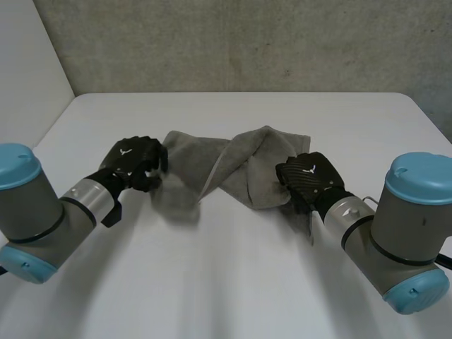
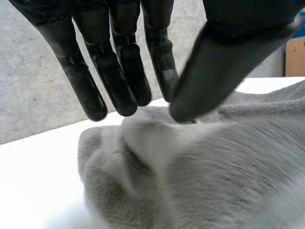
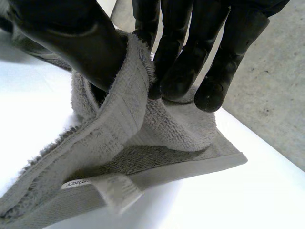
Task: Fold the towel.
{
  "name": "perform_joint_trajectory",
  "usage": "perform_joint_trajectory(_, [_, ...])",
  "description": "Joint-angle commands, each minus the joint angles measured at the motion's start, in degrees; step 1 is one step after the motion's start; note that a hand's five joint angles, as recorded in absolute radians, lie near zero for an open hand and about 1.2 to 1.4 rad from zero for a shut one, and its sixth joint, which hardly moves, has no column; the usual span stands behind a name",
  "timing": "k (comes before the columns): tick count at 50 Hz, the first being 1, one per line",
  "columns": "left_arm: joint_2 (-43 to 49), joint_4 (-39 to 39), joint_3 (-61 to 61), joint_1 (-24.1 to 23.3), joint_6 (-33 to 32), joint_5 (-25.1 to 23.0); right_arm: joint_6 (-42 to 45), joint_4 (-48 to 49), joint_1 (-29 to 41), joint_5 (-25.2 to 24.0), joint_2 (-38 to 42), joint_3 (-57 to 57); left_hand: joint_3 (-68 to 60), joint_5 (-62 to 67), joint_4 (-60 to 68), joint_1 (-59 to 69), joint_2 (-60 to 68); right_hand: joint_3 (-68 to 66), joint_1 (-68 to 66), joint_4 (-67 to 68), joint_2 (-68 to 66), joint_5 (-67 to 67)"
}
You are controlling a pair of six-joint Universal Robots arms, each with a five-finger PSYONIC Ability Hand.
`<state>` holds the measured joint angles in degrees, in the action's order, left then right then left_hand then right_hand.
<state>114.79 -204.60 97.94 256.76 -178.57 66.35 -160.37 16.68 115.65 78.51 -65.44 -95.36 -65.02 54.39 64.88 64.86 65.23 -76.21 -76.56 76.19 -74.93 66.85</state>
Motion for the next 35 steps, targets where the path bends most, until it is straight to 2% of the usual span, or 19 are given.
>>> perform_joint_trajectory(1, [-4.8, 2.4, 0.9, 1.0, -0.3, 0.4, 0.1, -0.7, -0.3, 0.3, -2.3, 0.5, -15.0, 15.6, 15.1, 15.1, 14.8, -3.8, -3.4, 3.8, -5.1, 3.1])
perform_joint_trajectory(6, [-9.5, 4.9, 1.0, 1.2, -0.2, 0.6, 1.3, -1.6, -0.2, 0.0, -4.3, 0.8, -15.0, 15.6, 15.1, 15.1, 14.8, -3.8, -3.4, 3.8, -5.1, 3.1])
perform_joint_trajectory(15, [-12.0, 5.8, 2.9, 0.7, -0.1, 0.6, 15.6, -7.7, -1.6, 0.7, -3.4, 0.3, -11.8, 12.4, 11.9, 12.0, 11.6, -3.8, -3.4, 3.8, -5.1, 3.1])
perform_joint_trajectory(16, [-12.1, 5.6, 3.9, 0.3, -0.1, 0.5, 17.4, -8.1, -1.7, 1.1, -2.2, 0.3, 1.2, -0.6, -1.0, -1.0, -1.4, 16.1, 16.5, -16.1, 14.9, -16.8])
perform_joint_trajectory(17, [-12.2, 5.8, 4.7, -0.1, -0.2, 0.4, 17.5, -8.2, -1.7, 1.1, -2.1, 0.3, 22.3, -21.7, -22.2, -22.1, -22.5, 16.3, 16.7, -16.3, 15.1, -17.0])
perform_joint_trajectory(18, [-12.2, 5.8, 4.7, -0.1, -0.2, 0.4, 18.6, -8.2, -1.7, 1.2, -1.2, 0.2, 22.5, -21.9, -22.4, -22.3, -22.7, 52.0, 52.3, -52.0, 50.7, -52.6])
perform_joint_trajectory(19, [-12.2, 5.8, 5.4, -1.1, -0.5, 0.4, 18.6, -8.2, -1.7, 1.2, -1.2, 0.2, 38.5, -37.9, -38.4, -38.3, -38.7, 52.3, 52.7, -52.3, 51.1, -53.0])
perform_joint_trajectory(20, [-12.2, 5.8, 5.4, -1.1, -0.5, 0.4, 19.3, -8.2, -1.7, 1.5, -0.3, 0.1, 38.7, -38.0, -38.5, -38.5, -38.9, 66.2, 66.6, -66.2, 64.9, -66.9])
perform_joint_trajectory(22, [-12.4, 5.8, 6.2, -3.5, -0.9, 0.0, 19.4, -8.2, -1.7, 1.8, 0.3, 0.4, 51.1, -50.4, -50.9, -50.9, -51.3, 66.2, 66.6, -66.2, 64.9, -66.9])
perform_joint_trajectory(30, [-11.0, 5.3, 7.4, -6.3, -1.6, -0.1, 18.3, -7.7, -3.2, 4.4, -0.1, 1.0, 51.8, -51.2, -51.6, -51.6, -52.0, 66.2, 66.6, -66.2, 64.9, -66.9])
perform_joint_trajectory(33, [-8.5, 4.9, 7.0, -6.5, -1.7, 0.0, 15.5, -7.4, -4.0, 4.2, -0.3, 1.1, 51.4, -50.8, -51.3, -51.3, -51.7, 66.2, 66.6, -66.2, 64.9, -66.9])
perform_joint_trajectory(35, [-7.5, 4.8, 6.6, -6.5, -1.6, 0.0, 10.4, -6.1, -5.0, 4.0, -0.5, 1.1, 51.3, -50.6, -51.1, -51.1, -51.5, 66.2, 66.6, -66.2, 64.9, -66.9])
